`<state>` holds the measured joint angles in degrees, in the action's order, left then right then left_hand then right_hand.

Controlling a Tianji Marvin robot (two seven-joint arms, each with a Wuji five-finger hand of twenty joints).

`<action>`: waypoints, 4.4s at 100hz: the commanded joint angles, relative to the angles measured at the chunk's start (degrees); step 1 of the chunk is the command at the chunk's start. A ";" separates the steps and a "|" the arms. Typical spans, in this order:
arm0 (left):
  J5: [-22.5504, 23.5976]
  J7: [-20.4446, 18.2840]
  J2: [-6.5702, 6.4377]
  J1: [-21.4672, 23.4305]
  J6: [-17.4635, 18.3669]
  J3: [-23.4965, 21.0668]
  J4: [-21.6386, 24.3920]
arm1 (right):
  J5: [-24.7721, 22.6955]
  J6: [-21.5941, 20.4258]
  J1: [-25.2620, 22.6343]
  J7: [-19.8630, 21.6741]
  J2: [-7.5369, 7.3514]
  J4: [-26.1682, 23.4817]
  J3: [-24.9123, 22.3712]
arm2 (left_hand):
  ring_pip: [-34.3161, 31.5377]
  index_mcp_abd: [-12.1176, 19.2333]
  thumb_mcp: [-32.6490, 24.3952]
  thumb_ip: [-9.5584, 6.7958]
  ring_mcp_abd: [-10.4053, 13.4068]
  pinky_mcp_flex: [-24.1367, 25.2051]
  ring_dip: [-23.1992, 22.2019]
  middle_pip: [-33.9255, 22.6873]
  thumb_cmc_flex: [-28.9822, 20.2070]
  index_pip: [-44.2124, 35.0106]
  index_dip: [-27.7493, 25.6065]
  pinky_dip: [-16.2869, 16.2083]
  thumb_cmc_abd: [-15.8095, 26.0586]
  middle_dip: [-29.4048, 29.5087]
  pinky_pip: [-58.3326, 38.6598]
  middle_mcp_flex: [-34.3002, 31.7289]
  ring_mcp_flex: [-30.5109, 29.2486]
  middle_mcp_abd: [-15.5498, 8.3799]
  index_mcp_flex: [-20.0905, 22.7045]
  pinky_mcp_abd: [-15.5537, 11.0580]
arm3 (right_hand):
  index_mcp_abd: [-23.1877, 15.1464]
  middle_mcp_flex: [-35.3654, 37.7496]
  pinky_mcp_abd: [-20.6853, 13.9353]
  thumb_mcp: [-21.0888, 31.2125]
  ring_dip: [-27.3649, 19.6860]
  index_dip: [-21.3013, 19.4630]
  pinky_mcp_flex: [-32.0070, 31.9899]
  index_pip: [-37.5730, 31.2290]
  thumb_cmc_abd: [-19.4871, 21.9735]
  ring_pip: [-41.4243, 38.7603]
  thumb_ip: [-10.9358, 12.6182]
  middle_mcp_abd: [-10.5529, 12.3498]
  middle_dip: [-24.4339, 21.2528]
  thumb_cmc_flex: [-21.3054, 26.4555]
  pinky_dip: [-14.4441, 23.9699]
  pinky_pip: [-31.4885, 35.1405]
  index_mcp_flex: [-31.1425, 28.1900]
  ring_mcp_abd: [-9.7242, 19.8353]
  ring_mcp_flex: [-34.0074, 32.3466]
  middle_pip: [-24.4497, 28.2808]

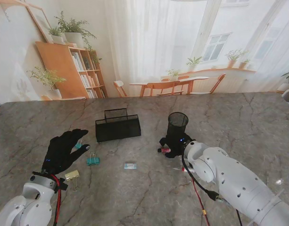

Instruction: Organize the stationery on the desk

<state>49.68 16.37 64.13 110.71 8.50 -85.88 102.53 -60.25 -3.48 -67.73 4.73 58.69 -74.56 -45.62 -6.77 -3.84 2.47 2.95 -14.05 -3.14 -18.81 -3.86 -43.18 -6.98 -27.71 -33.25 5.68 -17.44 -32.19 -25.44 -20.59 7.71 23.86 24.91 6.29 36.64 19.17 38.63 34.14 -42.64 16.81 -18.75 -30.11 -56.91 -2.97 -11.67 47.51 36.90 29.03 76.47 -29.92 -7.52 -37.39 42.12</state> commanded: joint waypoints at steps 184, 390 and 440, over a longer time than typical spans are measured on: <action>0.79 1.81 0.24 1.70 -0.44 -0.46 1.08 | 8.79 -5.51 5.77 -1.94 0.98 11.92 8.08 | -0.75 0.70 0.08 -0.37 0.28 0.37 -0.64 0.06 -0.26 0.14 -0.42 -1.70 3.18 -0.17 -0.87 -0.26 -1.80 -0.05 0.07 0.44 | -24.24 30.32 -5.22 51.29 -10.04 -11.51 30.80 -47.89 -34.25 -3.45 -8.20 13.42 0.48 -8.44 -8.72 6.23 -22.37 8.35 -27.11 9.07; 0.97 3.28 0.46 2.55 -0.20 -1.02 1.50 | 43.41 22.70 -0.66 -28.81 15.30 -6.60 -15.99 | -0.91 0.70 0.16 -0.28 0.31 0.25 -0.84 0.03 -1.04 0.09 -0.45 -1.72 3.47 -0.21 -1.07 -0.37 -2.20 -0.07 0.15 0.36 | -19.59 31.54 -2.59 51.33 -8.93 -17.08 34.52 -53.01 -34.01 -5.82 -3.38 11.32 2.28 -4.17 -10.99 6.25 -20.98 7.40 -28.73 9.99; 1.02 2.68 0.36 2.29 -0.53 -0.79 1.37 | 48.60 14.37 11.57 -31.67 18.35 14.53 -12.59 | -0.92 0.61 0.16 -0.27 0.27 0.33 -0.89 0.03 -1.05 0.06 -0.48 -1.72 3.44 -0.23 -1.08 -0.36 -2.22 -0.05 0.21 0.35 | -19.09 30.58 -2.38 51.33 -7.52 -17.20 32.03 -53.40 -35.37 -4.80 -6.48 10.58 1.42 -2.71 -9.75 4.45 -21.40 6.23 -27.16 9.99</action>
<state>50.73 19.22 64.37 112.85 8.10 -86.91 103.84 -11.18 11.12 -57.26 -27.48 76.11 -60.47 -58.24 -7.34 -3.84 2.46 2.95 -14.05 -3.14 -19.48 -3.86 -43.22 -6.98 -27.71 -33.25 5.68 -17.44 -32.32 -25.44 -22.42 7.72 23.87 24.91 -7.03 65.86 16.67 84.60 25.86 -58.04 49.00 -64.90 -67.97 -61.53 -9.31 -1.44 48.86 28.73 18.35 81.26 -48.40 -1.75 -65.38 50.89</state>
